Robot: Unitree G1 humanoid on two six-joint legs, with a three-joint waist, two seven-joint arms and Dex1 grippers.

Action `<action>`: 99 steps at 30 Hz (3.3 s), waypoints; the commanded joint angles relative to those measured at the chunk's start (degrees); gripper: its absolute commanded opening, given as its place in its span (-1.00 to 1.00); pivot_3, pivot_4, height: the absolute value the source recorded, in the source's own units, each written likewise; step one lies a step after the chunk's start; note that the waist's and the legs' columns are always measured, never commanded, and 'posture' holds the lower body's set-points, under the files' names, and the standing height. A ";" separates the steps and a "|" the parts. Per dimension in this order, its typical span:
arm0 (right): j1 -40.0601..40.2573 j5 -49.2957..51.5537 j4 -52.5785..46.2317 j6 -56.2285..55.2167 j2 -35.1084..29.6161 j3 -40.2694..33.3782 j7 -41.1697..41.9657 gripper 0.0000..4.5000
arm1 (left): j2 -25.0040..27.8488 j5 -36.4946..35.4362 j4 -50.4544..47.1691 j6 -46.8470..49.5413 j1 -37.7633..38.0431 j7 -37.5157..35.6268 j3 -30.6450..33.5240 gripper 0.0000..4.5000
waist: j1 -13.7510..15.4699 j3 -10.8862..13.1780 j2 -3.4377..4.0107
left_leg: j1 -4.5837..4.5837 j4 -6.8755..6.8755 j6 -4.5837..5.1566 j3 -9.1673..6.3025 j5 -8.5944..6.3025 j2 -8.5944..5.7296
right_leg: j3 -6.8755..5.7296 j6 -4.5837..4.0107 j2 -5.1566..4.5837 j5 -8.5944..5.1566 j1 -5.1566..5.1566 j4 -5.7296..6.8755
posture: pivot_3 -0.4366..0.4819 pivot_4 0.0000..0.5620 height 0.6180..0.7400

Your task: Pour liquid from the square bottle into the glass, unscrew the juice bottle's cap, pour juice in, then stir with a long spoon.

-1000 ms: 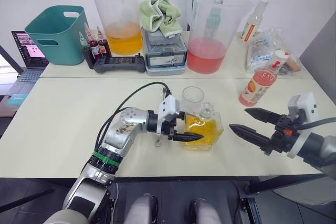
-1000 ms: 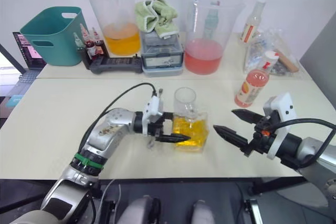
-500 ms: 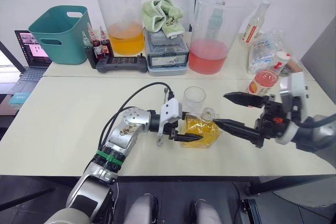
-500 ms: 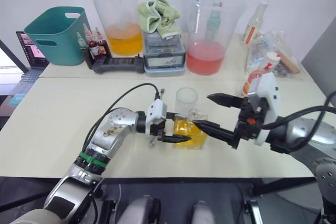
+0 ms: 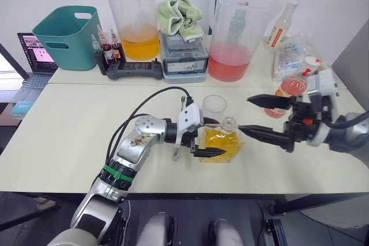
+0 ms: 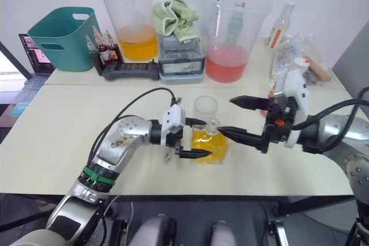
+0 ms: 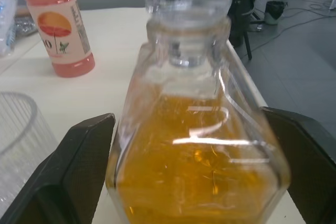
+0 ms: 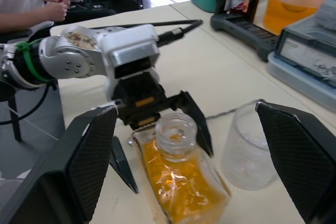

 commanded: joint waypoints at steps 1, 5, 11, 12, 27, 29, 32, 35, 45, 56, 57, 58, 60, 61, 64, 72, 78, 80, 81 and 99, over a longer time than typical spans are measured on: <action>1.09 0.87 0.06 -0.17 -2.37 -4.37 2.70 1.00 | 0.73 -0.91 -4.57 1.86 0.81 1.23 0.50 0.96 | -0.13 -0.02 0.03 | 0.00 -0.01 0.00 0.00 0.00 0.00 | 0.00 0.00 0.00 0.00 -0.01 0.01 | -0.05 -0.47 0.93; 1.76 1.36 -0.25 0.18 -3.40 -5.22 3.56 1.00 | 0.40 -0.80 -5.36 3.49 1.35 3.66 1.00 0.96 | -0.15 -0.04 0.07 | 0.01 -0.01 0.00 0.00 0.00 0.02 | 0.00 0.00 0.01 0.00 -0.01 0.01 | -0.05 -0.47 0.93; 2.75 1.63 -0.89 0.50 -4.06 -5.70 4.31 1.00 | -0.34 -0.98 -6.52 4.62 2.15 5.45 0.24 0.96 | -0.02 -0.04 0.07 | 0.00 0.01 0.00 0.00 0.00 0.01 | 0.01 0.00 0.00 0.00 0.00 0.00 | -0.05 -0.47 0.93; 3.11 1.58 -1.07 0.61 -4.31 -5.78 4.66 1.00 | -0.33 -0.88 -6.65 4.68 2.27 5.56 0.12 0.96 | -0.02 -0.04 0.07 | 0.00 0.01 0.00 0.00 0.00 0.01 | 0.01 0.00 0.00 0.00 0.00 0.00 | -0.05 -0.47 0.93; -1.34 -1.21 -0.52 -1.94 -2.84 2.42 7.17 1.00 | -0.54 -1.08 -7.21 5.05 2.37 5.42 -0.51 0.24 | -0.09 -0.05 0.09 | 0.00 0.03 0.00 0.00 0.00 0.01 | 0.02 0.00 0.00 0.00 0.00 -0.01 | -0.05 -0.47 0.93; -3.58 -3.36 0.37 -3.06 -1.34 6.06 7.28 1.00 | -0.31 -1.03 -7.06 4.94 2.11 4.91 -0.71 0.24 | -0.02 -0.05 0.09 | 0.00 0.03 0.00 0.00 0.00 0.00 | 0.02 0.00 0.00 0.00 0.00 0.00 | -0.05 -0.47 0.93; -5.21 -6.79 1.76 -4.97 0.40 10.06 8.16 1.00 | 0.03 -0.95 -7.01 4.63 1.87 4.29 -0.95 0.24 | 0.02 -0.05 0.09 | 0.00 0.05 0.00 0.00 0.00 -0.01 | 0.03 0.00 0.00 0.00 -0.01 0.00 | -0.05 -0.47 0.93; -6.42 -9.16 3.38 -6.34 2.01 12.44 8.52 1.00 | 0.42 -0.98 -6.79 4.27 1.57 3.47 -1.15 0.24 | -0.07 -0.06 0.10 | -0.01 0.04 0.00 0.01 0.00 -0.01 | 0.02 0.00 0.00 0.00 -0.01 0.00 | -0.05 -0.47 0.93; -8.15 -13.49 8.44 -9.58 8.19 16.97 10.39 1.00 | 1.33 -0.83 -3.22 1.68 -1.14 -1.73 -2.15 0.24 | -0.15 -0.06 0.11 | -0.01 0.03 0.03 0.01 -0.02 -0.03 | -0.01 0.00 0.03 0.00 -0.03 0.03 | -0.05 -0.47 0.93; -7.88 -15.17 8.87 -10.97 10.05 17.44 11.53 -0.12 | 1.15 -0.54 -3.17 1.25 -1.02 -1.63 -2.32 0.24 | -0.12 -0.06 0.11 | -0.01 0.03 0.03 0.01 -0.02 -0.03 | -0.01 0.00 0.03 0.00 -0.03 0.04 | -0.05 -0.47 0.93; -7.89 -15.25 8.94 -11.16 10.26 17.48 11.67 -0.27 | 1.13 -0.55 -3.20 1.27 -0.99 -1.59 -2.33 0.24 | -0.12 -0.06 0.11 | -0.01 0.03 0.03 0.01 -0.02 -0.03 | -0.01 0.01 0.03 0.00 -0.03 0.04 | -0.05 -0.47 0.93; -7.91 -15.26 9.01 -11.31 10.53 17.45 11.77 -0.42 | 1.09 -0.55 -3.26 1.29 -0.96 -1.53 -2.33 0.24 | -0.12 -0.06 0.11 | -0.01 0.03 0.03 0.01 -0.02 -0.03 | -0.01 0.01 0.03 0.00 -0.03 0.04 | -0.05 -0.47 0.93; -7.83 -15.09 9.06 -11.53 11.09 17.27 12.01 -0.52 | 1.04 -0.48 -3.47 1.53 -0.86 -1.34 -2.46 0.24 | -0.15 -0.06 0.11 | -0.01 0.03 0.03 0.01 -0.02 -0.03 | -0.01 0.01 0.03 0.00 -0.03 0.04 | -0.05 -0.47 0.93; -7.78 -15.10 9.05 -11.68 11.25 17.21 12.15 -0.52 | 1.04 -0.48 -3.63 1.74 -0.78 -1.28 -2.54 0.24 | -0.16 -0.06 0.11 | -0.01 0.03 0.03 0.01 -0.02 -0.03 | -0.01 0.01 0.03 0.00 -0.04 0.04 | -0.05 -0.47 0.93; -7.80 -15.10 8.97 -12.14 11.59 16.98 12.54 -0.52 | 1.28 -0.37 -4.06 2.70 -0.57 -1.18 -2.89 0.24 | -0.17 -0.06 0.11 | -0.01 0.03 0.03 0.01 -0.02 -0.03 | -0.01 0.01 0.03 0.00 -0.04 0.04 | -0.05 -0.47 0.93; -9.38 -10.07 7.90 -7.95 11.96 14.28 11.38 -0.52 | 2.45 -0.46 -6.01 7.49 0.02 -1.23 -4.18 0.24 | -0.25 -0.06 0.12 | -0.01 0.03 0.03 0.01 -0.02 -0.02 | -0.01 0.01 0.03 0.00 -0.04 0.06 | -0.05 -0.47 0.93; -11.28 -5.97 5.71 -4.11 10.39 11.70 9.73 -0.52 | 2.43 -0.18 -5.68 7.23 -0.11 -1.37 -4.50 0.24 | -0.15 -0.07 0.13 | -0.01 0.03 0.03 0.01 -0.02 -0.02 | 0.01 0.00 0.03 0.00 -0.04 0.05 | -0.05 -0.47 0.93; -11.33 -5.32 4.99 -3.62 10.11 11.14 9.11 -0.52 | 2.39 -0.19 -5.62 7.15 -0.08 -1.41 -4.61 0.24 | -0.04 -0.08 0.12 | 0.00 0.04 0.03 -0.06 -0.03 -0.02 | -0.04 0.00 0.03 0.00 -0.01 0.05 | -0.05 -0.47 0.93; -11.28 -5.04 4.79 -3.40 10.04 10.94 8.90 -0.52 | 2.38 -0.17 -5.61 7.09 -0.05 -1.39 -4.67 0.24 | -0.03 -0.08 0.12 | 0.00 0.04 0.03 -0.09 -0.03 -0.02 | -0.05 0.00 0.03 0.00 0.00 0.05 | -0.05 -0.47 0.93; 2.90 -20.84 30.99 -17.80 2.67 -11.05 1.78 -0.52 | 0.73 -1.19 -5.52 5.06 0.08 0.62 -2.06 0.24 | 0.07 -0.17 0.28 | 0.00 0.06 0.06 0.04 -0.05 -0.04 | 0.03 0.01 0.03 0.00 0.04 0.02 | -0.05 -0.47 0.93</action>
